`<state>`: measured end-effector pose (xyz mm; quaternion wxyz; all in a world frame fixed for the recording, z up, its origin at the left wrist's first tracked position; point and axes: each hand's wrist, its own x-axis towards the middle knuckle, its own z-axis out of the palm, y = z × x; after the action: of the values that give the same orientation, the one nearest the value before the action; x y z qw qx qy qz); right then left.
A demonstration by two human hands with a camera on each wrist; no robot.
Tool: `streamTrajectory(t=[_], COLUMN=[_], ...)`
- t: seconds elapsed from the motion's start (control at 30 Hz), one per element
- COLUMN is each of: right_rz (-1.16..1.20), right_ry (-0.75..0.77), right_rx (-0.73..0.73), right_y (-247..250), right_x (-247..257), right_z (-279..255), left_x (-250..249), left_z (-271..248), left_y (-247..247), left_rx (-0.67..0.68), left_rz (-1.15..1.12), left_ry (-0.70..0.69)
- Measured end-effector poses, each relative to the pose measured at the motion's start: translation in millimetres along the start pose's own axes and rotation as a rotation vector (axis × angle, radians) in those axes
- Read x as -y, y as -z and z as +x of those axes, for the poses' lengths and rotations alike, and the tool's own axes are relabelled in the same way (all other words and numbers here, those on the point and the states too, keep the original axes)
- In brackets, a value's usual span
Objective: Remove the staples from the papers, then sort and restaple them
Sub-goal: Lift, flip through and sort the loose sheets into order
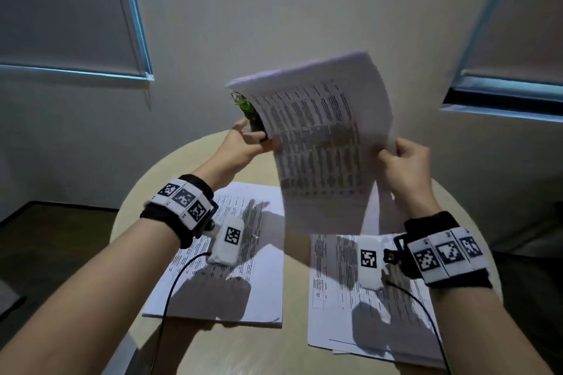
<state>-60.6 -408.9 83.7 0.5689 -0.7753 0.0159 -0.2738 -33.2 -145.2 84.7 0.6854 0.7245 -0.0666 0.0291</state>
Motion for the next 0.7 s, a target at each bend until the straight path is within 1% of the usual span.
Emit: streamTrajectory(t=[0.03,0.07,0.13,0.17,0.23,0.3,0.4,0.47,0.6,0.7], right_rz=[0.027,0.054,0.116,0.117,0.075,0.050,0.025,0.027,-0.047,-0.159], right_ry=[-0.057,-0.132,-0.309,-0.375,-0.458,-0.506,-0.543,-0.576,-0.665,-0.686], right_rx=[0.033,0.064,0.125,0.160,0.247,0.294,0.246,0.208,0.147,0.128], right_y=[-7.4,-14.5,-28.2,-33.3,-39.8,-40.6,-35.1,-28.7,-18.5,-15.8], right_x=[-2.3,-4.8,-11.0,-19.2,-37.4,-51.5,-66.7,-76.4,-102.2,-119.4], right_z=[-6.0,-12.9,-28.8,-33.8,-39.1,-41.0,-40.8,-40.3,-39.6,-42.5], left_x=[1.4,2.9,6.2,9.0,16.9,27.1,51.3,67.4,94.3,109.3], left_z=[-1.4,-0.3,0.6,0.1,-2.6,-7.8,-14.8,-18.9,-23.8,-24.1], left_y=[1.5,5.0,15.0,21.5,34.7,49.8,77.1,90.7,96.4,95.1], left_rx=[0.038,0.046,0.031,0.045,0.083,0.076,0.053,0.046,-0.026,-0.022], left_rz=[0.030,0.076,0.135,0.161,0.241,0.323,0.377,0.381,0.537,0.712], left_ry=[0.003,0.020,0.112,0.162,0.259,0.347,0.491,0.562,0.624,0.612])
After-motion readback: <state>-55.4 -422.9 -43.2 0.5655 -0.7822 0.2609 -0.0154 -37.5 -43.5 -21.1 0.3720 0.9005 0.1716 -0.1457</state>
